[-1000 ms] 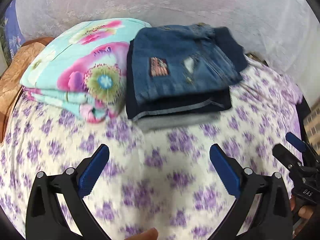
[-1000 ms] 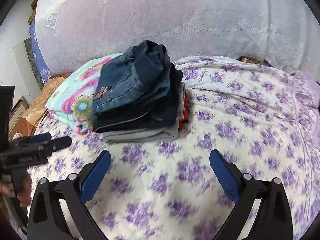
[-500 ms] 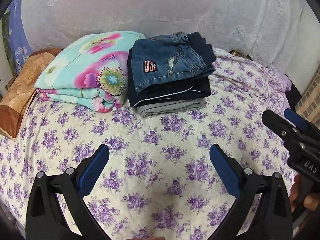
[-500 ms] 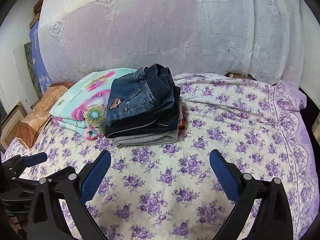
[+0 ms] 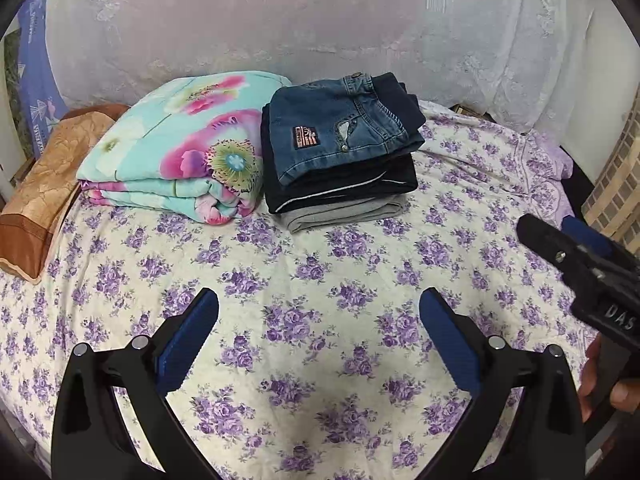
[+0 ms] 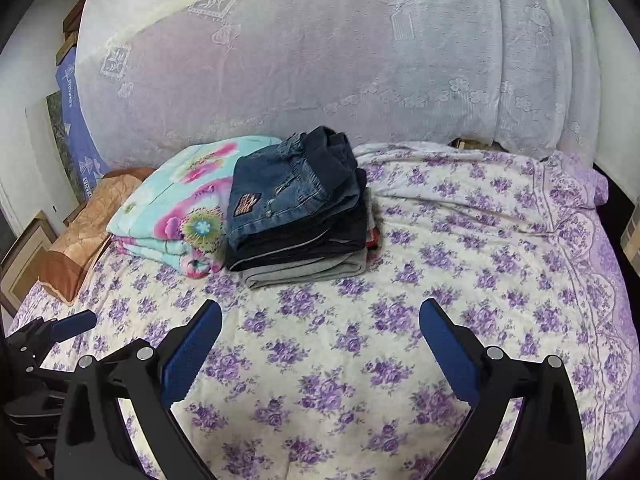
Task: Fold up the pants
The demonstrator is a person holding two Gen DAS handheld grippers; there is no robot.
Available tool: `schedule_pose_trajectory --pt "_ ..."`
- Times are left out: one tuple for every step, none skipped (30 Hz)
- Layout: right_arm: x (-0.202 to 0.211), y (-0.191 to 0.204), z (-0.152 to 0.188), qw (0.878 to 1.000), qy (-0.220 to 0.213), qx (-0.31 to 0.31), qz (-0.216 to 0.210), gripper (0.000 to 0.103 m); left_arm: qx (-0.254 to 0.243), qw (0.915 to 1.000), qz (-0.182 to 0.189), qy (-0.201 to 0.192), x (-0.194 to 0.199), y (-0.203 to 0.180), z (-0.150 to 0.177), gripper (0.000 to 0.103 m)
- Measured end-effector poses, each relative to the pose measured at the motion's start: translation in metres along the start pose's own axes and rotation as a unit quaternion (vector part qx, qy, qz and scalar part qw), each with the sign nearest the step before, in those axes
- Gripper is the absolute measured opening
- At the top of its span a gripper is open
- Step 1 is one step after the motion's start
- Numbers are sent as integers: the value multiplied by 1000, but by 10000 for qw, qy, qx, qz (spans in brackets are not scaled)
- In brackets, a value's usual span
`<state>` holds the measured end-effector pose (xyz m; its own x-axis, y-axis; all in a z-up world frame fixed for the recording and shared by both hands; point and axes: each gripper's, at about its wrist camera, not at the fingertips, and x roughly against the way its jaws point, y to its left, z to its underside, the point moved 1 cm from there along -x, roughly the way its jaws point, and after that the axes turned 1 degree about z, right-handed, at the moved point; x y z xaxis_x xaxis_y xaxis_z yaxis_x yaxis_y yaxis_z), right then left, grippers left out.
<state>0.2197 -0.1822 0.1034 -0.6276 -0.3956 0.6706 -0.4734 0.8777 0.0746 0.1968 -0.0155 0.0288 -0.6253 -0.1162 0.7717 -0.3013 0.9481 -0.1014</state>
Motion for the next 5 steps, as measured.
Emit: schedule_pose_trajectory --pt "0 2 1 10000 36 -33 -62 99 -43 10000 -22 13 1 1 1 98" --pt "1 3 1 9999 46 -73 -97 99 -86 10000 -36 16 1 1 1 98" --pt "2 5 2 9999 35 -75 -88 99 -139 9999 -52 14 1 1 2 98" --pt "2 7 2 10000 27 -58 -65 99 -179 9998 -68 15 2 2 3 98" --pt "2 10 3 10000 32 -27 -25 99 -201 9998 -90 14 1 3 4 98"
